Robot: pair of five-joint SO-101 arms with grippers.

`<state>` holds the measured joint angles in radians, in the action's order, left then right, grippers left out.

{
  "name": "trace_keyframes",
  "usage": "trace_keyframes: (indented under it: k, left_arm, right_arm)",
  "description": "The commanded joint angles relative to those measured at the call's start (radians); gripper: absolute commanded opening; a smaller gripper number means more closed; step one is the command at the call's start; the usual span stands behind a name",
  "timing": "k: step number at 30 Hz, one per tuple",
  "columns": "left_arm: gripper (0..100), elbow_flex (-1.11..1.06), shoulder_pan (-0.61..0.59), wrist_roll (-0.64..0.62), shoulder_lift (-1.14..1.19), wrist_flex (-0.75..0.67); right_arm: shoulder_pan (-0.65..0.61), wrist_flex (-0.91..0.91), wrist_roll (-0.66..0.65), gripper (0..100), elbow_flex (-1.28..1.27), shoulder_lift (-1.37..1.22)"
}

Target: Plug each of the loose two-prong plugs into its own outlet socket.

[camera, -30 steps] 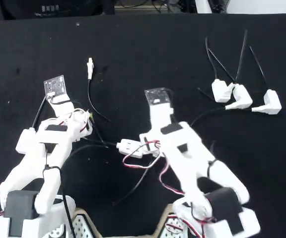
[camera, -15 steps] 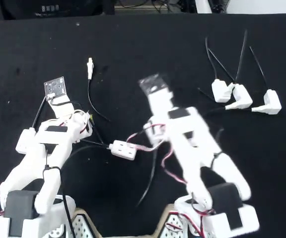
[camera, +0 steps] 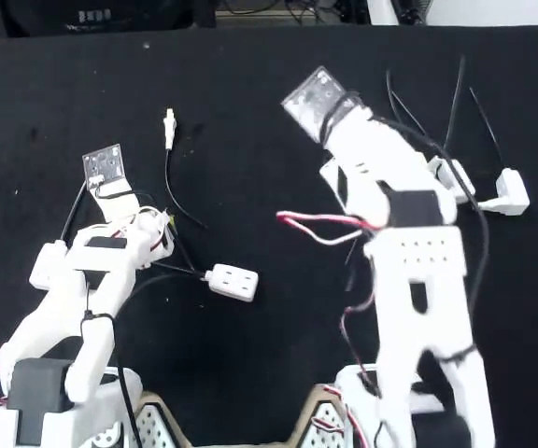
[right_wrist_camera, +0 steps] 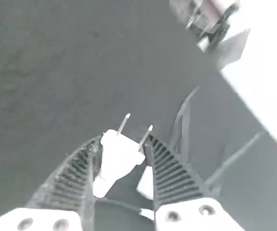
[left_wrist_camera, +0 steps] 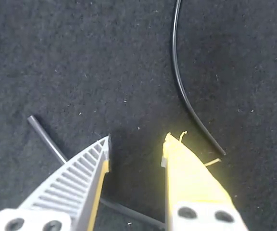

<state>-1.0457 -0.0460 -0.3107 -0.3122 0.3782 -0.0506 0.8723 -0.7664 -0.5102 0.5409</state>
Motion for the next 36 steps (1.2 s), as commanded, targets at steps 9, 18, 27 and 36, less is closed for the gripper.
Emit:
trace_keyframes:
  k: [9,18,27,36]
  left_arm:
    - [18,0.008,-0.007,-0.002,-0.031,-0.014]
    - [18,0.008,-0.005,-0.002,-0.031,-0.014]
    - [18,0.007,-0.010,-0.002,-0.031,-0.012]
    - [18,-0.002,-0.005,-0.002,-0.040,-0.012]
  right_arm:
    - [-0.057,0.226,-0.640,1.1,-0.446,0.110]
    - [-0.058,-0.081,-0.319,1.5,-0.705,0.114]
    - [-0.072,0.048,0.017,27.1,-0.570,0.114]
    - [0.044,0.107,0.017,18.7,-0.536,0.110]
